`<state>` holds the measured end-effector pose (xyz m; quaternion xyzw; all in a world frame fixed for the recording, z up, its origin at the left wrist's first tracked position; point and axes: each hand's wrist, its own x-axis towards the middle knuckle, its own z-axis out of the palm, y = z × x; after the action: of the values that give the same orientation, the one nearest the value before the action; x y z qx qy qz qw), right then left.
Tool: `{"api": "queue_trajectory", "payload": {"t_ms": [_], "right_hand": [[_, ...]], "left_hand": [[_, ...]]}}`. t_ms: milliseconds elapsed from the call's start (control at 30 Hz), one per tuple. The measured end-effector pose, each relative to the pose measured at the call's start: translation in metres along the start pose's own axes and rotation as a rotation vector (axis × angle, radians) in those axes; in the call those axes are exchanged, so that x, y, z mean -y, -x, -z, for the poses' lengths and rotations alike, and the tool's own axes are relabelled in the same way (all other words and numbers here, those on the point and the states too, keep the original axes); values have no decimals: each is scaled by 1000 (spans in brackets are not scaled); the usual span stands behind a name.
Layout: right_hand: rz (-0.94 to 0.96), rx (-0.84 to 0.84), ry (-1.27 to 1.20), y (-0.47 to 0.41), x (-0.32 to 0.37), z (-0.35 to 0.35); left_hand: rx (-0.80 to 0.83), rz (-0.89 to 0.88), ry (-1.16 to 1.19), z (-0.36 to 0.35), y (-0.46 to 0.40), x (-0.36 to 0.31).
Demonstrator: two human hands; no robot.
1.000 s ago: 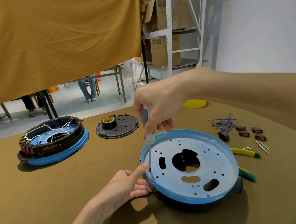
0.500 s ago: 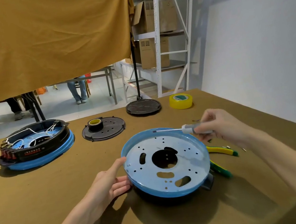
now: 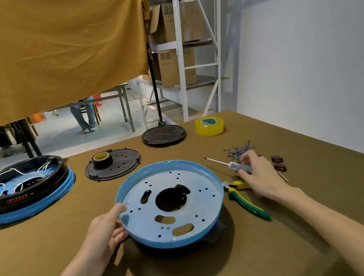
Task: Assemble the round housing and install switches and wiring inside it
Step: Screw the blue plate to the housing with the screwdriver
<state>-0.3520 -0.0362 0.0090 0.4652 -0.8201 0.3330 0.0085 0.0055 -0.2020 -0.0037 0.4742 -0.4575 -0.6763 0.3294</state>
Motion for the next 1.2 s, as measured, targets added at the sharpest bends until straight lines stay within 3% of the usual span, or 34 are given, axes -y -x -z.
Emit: {"api": "queue_trajectory", "payload": {"t_ms": [133, 200, 300, 367, 467, 567, 667, 733, 800, 867, 967, 1067, 1200], "right_hand": [[6, 19, 134, -3, 9, -15], [15, -52, 154, -3, 16, -17], [24, -153, -165, -2, 43, -18], [-30, -52, -325, 0, 64, -21], [-12, 222, -161, 5, 80, -33], [-50, 279, -196, 5, 82, -42], [-89, 175, -276, 5, 87, -48], [-100, 112, -306, 4, 92, -51], [-105, 94, -326, 0, 96, -52], [-109, 80, -359, -4, 96, -48], [-75, -13, -371, 3, 79, -38], [-42, -159, -169, 18, 43, -22], [-187, -260, 134, 26, -4, 3]], "left_hand": [[-4, -5, 6, 3, -1, 2], [10, -24, 19, 3, 2, 3], [51, -67, 0, 3, 5, 6], [72, -99, -30, 1, 9, 5], [72, -210, -199, -1, 13, 5], [-1, -312, -479, 0, 18, 9], [-184, -617, -699, 1, 25, 13], [-73, -952, -820, -5, 35, 11], [124, -1132, -984, -11, 42, 13], [217, -1206, -1083, -12, 44, 16], [191, -1272, -1084, -10, 39, 19], [139, -1306, -1046, -12, 35, 23], [76, -1362, -1025, -19, 33, 30]]}}
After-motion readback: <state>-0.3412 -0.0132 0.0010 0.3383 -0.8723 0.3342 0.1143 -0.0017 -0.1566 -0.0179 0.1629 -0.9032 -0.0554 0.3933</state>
